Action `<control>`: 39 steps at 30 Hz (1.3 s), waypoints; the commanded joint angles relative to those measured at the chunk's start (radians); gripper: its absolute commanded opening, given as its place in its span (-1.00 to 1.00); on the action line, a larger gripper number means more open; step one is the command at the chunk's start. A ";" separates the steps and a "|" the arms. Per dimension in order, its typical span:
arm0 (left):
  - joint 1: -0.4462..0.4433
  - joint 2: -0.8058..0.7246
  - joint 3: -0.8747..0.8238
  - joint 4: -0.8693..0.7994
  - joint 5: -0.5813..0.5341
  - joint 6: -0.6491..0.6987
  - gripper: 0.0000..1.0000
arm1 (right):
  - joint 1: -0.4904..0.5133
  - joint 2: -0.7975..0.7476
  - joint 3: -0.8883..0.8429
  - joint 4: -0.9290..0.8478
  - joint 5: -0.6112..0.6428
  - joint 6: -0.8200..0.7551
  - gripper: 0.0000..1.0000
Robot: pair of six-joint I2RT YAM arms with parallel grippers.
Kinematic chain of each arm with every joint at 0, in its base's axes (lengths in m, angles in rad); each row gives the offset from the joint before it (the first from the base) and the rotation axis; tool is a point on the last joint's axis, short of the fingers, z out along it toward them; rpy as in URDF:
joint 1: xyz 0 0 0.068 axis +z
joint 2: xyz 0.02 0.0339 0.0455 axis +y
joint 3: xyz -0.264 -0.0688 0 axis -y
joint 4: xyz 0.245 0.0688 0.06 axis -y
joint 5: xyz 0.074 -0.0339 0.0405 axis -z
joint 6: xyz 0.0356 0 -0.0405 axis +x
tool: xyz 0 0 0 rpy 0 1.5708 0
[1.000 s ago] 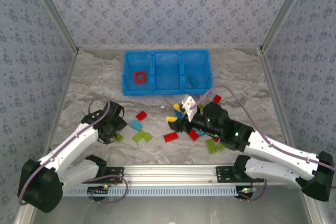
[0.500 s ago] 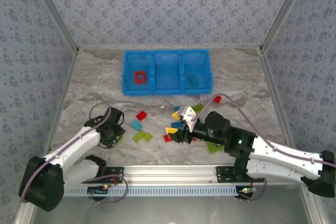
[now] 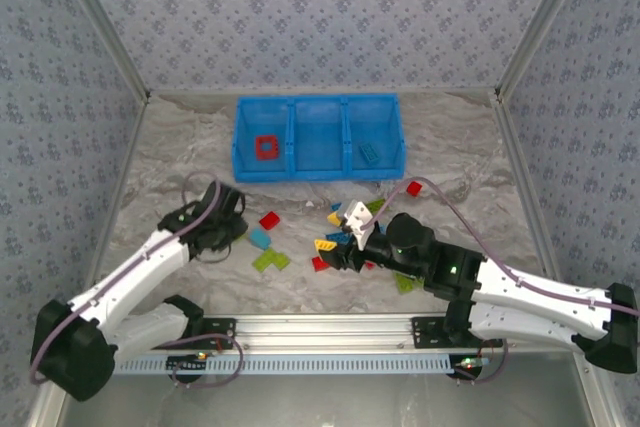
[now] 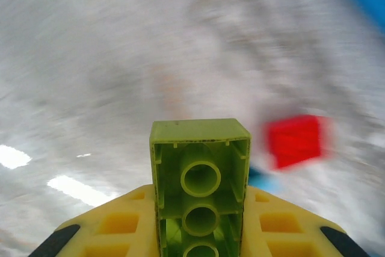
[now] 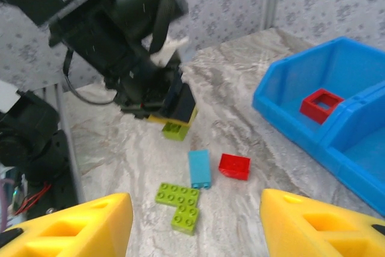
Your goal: Sort the legos into containers by color
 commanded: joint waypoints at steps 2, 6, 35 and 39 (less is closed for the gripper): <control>-0.082 0.239 0.343 0.017 -0.011 0.237 -0.60 | -0.001 -0.022 0.067 -0.001 0.199 -0.014 0.21; -0.094 0.514 0.622 0.022 0.036 0.334 -0.61 | -0.029 0.003 0.113 0.012 0.320 -0.022 0.21; -0.060 1.446 1.628 -0.329 0.072 0.419 0.09 | -0.179 -0.063 0.165 -0.181 0.369 0.105 0.21; -0.064 1.402 1.631 -0.326 0.052 0.435 0.24 | -0.197 -0.066 0.168 -0.208 0.364 0.120 0.22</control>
